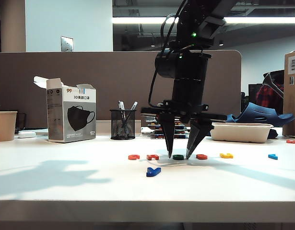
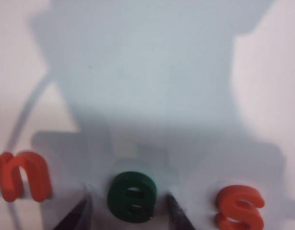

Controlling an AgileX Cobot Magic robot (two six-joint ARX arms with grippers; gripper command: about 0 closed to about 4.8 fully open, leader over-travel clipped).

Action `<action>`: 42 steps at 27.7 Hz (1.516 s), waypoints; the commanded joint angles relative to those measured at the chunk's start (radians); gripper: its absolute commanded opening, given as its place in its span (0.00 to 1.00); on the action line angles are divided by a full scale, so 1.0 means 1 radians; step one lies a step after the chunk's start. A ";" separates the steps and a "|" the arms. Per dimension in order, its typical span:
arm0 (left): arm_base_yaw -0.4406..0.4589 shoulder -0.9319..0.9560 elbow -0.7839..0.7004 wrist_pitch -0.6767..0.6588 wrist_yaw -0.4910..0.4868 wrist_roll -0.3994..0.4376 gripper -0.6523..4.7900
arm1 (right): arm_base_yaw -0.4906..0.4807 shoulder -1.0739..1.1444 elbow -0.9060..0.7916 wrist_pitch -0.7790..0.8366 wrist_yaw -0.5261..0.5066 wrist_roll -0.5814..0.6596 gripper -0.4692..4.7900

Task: Select the appropriate letters from the row of letter magnets placed on the table to arrange into the word "yes".

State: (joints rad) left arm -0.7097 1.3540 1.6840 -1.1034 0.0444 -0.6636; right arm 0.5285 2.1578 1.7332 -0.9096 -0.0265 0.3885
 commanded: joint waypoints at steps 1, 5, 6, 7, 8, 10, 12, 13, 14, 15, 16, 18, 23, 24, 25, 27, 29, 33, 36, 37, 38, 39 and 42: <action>0.000 -0.002 0.003 0.005 0.001 0.004 0.11 | 0.001 0.002 0.002 0.001 -0.002 0.005 0.46; 0.000 -0.002 0.003 0.005 0.001 0.004 0.11 | 0.001 0.002 0.002 0.002 -0.002 0.004 0.41; 0.000 -0.002 0.003 0.005 0.001 0.004 0.11 | 0.000 0.002 0.002 0.002 -0.002 0.004 0.41; 0.000 -0.002 0.003 0.005 0.001 0.004 0.11 | 0.000 0.002 0.002 0.002 -0.002 0.005 0.41; 0.000 -0.002 0.003 0.005 0.001 0.004 0.11 | 0.000 0.002 0.002 0.002 -0.002 0.004 0.41; 0.000 -0.002 0.003 0.005 0.001 0.004 0.11 | 0.000 0.002 0.002 0.002 -0.002 0.004 0.40; 0.000 -0.002 0.003 0.005 0.001 0.004 0.11 | 0.000 0.002 0.002 0.002 -0.002 0.004 0.38; 0.000 -0.002 0.003 0.005 0.001 0.004 0.11 | 0.000 0.002 0.002 0.002 -0.002 0.004 0.35; 0.000 -0.002 0.003 0.005 0.001 0.004 0.11 | 0.000 0.002 0.002 0.003 -0.002 0.004 0.33; 0.000 -0.002 0.003 0.005 0.001 0.004 0.11 | 0.000 0.002 0.002 0.002 -0.002 0.004 0.33; 0.000 -0.002 0.003 0.005 0.001 0.004 0.11 | 0.000 0.002 0.002 0.002 -0.002 0.004 0.32; 0.000 -0.002 0.003 0.005 0.001 0.004 0.11 | 0.000 0.002 0.002 0.003 -0.002 0.004 0.31; 0.000 -0.002 0.003 0.005 0.001 0.004 0.11 | 0.000 0.002 0.002 0.012 -0.002 0.004 0.31; 0.000 -0.002 0.003 0.005 0.001 0.004 0.11 | 0.000 0.002 0.002 0.015 -0.002 0.004 0.31; 0.000 -0.002 0.003 0.005 0.001 0.004 0.11 | 0.000 0.002 0.002 0.017 -0.002 0.004 0.31; 0.000 -0.002 0.003 0.005 0.001 0.004 0.11 | 0.000 0.002 0.002 0.020 -0.002 0.004 0.31; 0.000 -0.002 0.003 0.005 0.001 0.004 0.11 | 0.000 0.002 0.002 0.021 0.001 0.004 0.31; 0.000 -0.002 0.003 0.005 0.001 0.004 0.11 | 0.000 0.002 0.002 0.016 0.001 0.004 0.31; 0.000 -0.002 0.003 0.005 0.001 0.004 0.11 | 0.000 0.002 0.002 0.011 0.001 0.004 0.31; 0.000 -0.002 0.003 0.005 0.001 0.004 0.11 | 0.000 0.002 0.002 0.010 0.001 0.004 0.31; 0.000 -0.002 0.003 0.005 0.001 0.004 0.11 | 0.000 0.001 0.002 0.008 0.001 0.004 0.31; 0.000 -0.002 0.003 0.005 0.001 0.004 0.11 | 0.000 0.001 0.002 0.005 0.001 0.004 0.31; 0.000 -0.002 0.003 0.005 0.001 0.004 0.11 | 0.000 -0.003 0.002 -0.009 0.001 0.004 0.31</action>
State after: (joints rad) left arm -0.7097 1.3540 1.6840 -1.1034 0.0444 -0.6632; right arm 0.5285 2.1590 1.7329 -0.9100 -0.0265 0.3885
